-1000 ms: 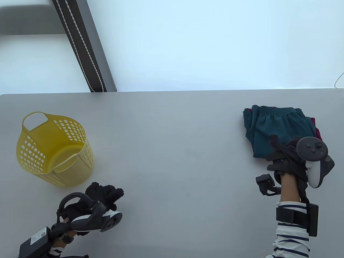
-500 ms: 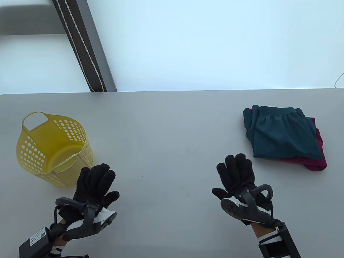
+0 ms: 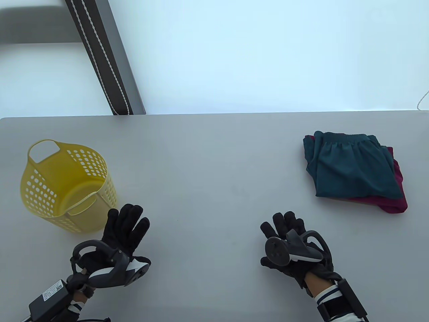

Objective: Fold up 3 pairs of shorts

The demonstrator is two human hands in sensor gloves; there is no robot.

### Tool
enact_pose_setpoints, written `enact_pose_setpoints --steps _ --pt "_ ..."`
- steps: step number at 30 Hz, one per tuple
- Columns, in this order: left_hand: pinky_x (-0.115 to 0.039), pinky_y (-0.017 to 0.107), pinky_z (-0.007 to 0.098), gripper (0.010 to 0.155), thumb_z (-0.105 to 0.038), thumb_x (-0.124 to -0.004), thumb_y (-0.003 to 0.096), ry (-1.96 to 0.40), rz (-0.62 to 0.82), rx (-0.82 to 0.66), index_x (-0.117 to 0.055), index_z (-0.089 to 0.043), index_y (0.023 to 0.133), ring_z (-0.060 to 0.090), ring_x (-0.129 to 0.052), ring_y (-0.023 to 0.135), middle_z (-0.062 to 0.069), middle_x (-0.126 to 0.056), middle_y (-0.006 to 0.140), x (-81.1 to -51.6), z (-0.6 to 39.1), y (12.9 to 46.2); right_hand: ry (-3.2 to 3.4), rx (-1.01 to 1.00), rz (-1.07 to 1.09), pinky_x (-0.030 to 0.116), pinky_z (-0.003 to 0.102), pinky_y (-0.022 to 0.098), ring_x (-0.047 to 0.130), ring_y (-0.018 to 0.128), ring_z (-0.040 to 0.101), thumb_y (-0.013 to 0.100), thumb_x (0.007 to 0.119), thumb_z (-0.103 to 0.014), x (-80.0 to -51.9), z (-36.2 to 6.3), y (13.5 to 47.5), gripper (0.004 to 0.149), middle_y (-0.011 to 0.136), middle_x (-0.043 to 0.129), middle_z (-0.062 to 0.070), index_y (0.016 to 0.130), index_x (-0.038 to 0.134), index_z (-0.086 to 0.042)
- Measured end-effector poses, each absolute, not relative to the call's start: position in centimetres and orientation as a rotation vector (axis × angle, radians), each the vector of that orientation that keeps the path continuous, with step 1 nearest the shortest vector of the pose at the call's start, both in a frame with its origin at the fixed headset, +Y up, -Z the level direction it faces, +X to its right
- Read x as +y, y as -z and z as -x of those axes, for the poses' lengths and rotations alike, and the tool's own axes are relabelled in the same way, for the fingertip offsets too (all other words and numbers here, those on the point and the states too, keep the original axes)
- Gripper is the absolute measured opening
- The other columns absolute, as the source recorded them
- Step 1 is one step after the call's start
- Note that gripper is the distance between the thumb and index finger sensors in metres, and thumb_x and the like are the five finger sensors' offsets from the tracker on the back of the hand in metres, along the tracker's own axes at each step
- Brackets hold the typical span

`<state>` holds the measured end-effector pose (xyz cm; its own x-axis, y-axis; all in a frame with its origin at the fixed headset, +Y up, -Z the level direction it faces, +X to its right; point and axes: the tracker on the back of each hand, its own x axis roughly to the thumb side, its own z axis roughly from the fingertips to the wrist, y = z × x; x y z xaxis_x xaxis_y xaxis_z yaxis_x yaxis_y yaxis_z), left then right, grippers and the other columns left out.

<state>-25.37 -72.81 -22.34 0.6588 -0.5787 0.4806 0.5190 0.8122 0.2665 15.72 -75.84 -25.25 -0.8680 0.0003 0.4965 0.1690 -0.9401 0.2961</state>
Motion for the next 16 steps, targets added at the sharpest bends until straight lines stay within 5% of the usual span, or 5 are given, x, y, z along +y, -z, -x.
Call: enact_pose_setpoints --steps 16 --pt "-0.04 0.073 0.078 0.121 -0.077 -0.035 0.0334 0.591 -0.077 -0.597 0.02 0.012 0.093 0.066 -0.038 0.108 0.05 -0.004 0.11 -72.63 24.97 21.98 2.907 -0.587 0.741 0.016 0.071 0.056 0.001 0.082 0.066 0.047 0.05 -0.06 -76.39 -15.71 25.32 0.092 0.094 -0.007 0.038 0.097 -0.008 -0.008"
